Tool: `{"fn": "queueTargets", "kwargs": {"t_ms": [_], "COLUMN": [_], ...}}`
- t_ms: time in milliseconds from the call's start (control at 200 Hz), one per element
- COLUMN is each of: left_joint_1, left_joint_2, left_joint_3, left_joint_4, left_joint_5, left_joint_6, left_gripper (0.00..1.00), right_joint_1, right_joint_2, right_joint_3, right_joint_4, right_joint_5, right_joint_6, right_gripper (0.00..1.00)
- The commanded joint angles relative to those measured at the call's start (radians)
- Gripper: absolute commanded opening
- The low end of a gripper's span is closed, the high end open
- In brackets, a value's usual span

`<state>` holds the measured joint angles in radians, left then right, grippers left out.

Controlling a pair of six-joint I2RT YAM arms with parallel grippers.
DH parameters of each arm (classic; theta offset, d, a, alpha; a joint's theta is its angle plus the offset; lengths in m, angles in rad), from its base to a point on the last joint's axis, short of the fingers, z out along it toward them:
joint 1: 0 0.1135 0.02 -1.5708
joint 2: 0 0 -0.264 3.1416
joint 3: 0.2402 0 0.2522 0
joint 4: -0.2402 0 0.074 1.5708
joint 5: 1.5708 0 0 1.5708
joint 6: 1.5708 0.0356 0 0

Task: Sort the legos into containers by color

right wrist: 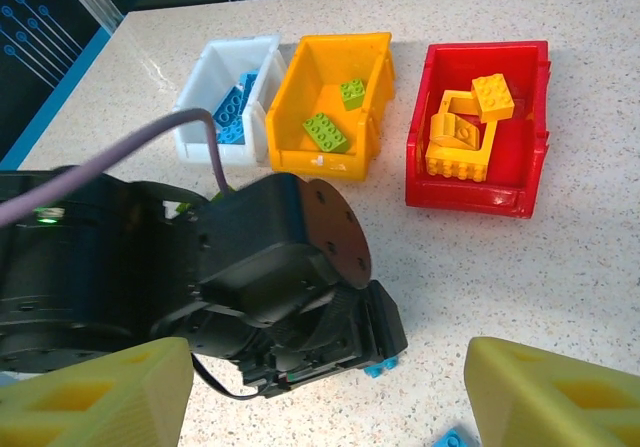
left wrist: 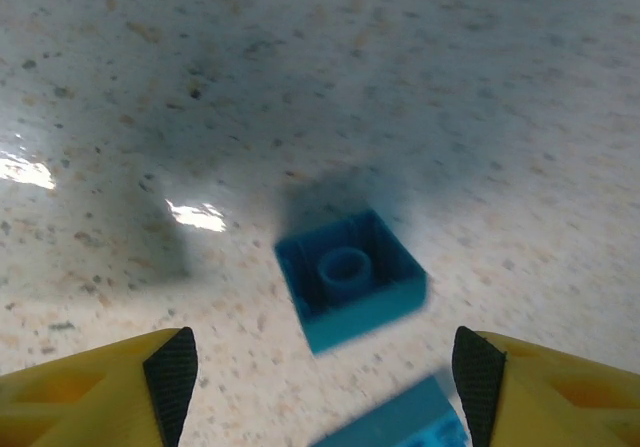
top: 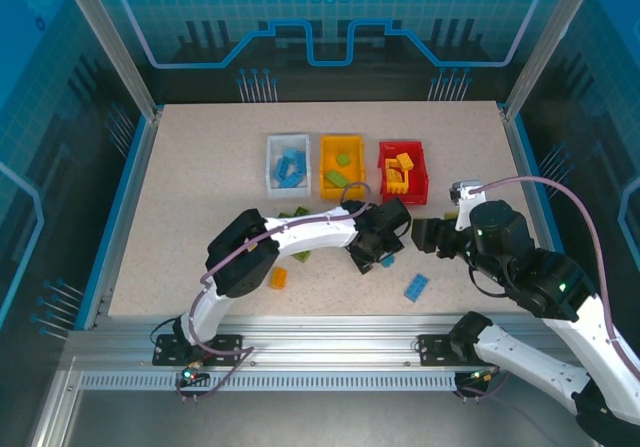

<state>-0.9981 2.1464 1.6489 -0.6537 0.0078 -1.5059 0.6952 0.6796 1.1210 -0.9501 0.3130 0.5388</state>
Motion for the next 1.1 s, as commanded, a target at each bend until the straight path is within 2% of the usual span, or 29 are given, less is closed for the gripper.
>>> {"fn": "queueTargets", "kwargs": {"t_ms": [0,125,335,445,595,690,825,930,1095], "left_joint_1": [0.013,0.018,0.018,0.022,0.067,0.134,0.274,0.401,0.569], "left_joint_2": [0.043,0.083,0.046,-0.039,-0.221,-0.347,-0.450,-0.448,-0.347], "left_joint_3": [0.050,0.076,0.021,-0.043,-0.153,-0.227,-0.232,-0.185,-0.102], "left_joint_4": [-0.002,0.027,0.059,0.077,0.066,0.055,-0.034,-0.090,-0.039], "left_joint_5": [0.036,0.052,0.034,-0.018,-0.110,-0.141,-0.191,-0.213,-0.231], "left_joint_6": [-0.042,-0.043,-0.044,-0.031,0.034,0.128,0.344,0.515,0.738], "left_gripper": [0.69,0.60,0.32,0.25,0.21,0.21,0.21,0.21,0.21], "right_joint_1": [0.014,0.014,0.014,0.014,0.015,0.016,0.047,0.097,0.164], "right_joint_2": [-0.008,-0.008,-0.006,-0.005,0.026,0.084,0.188,0.300,0.483], "right_joint_3": [-0.023,-0.033,-0.045,-0.055,-0.069,-0.086,-0.119,-0.109,-0.037], "right_joint_4": [0.005,0.014,0.015,0.030,0.073,0.127,0.260,0.368,0.540], "right_joint_5": [-0.013,-0.018,-0.016,-0.027,-0.087,-0.159,-0.225,-0.232,-0.224], "right_joint_6": [0.016,0.024,0.028,0.030,0.010,-0.002,0.007,0.010,0.022], "right_gripper": [0.73,0.72,0.72,0.72,0.71,0.70,0.69,0.68,0.67]}}
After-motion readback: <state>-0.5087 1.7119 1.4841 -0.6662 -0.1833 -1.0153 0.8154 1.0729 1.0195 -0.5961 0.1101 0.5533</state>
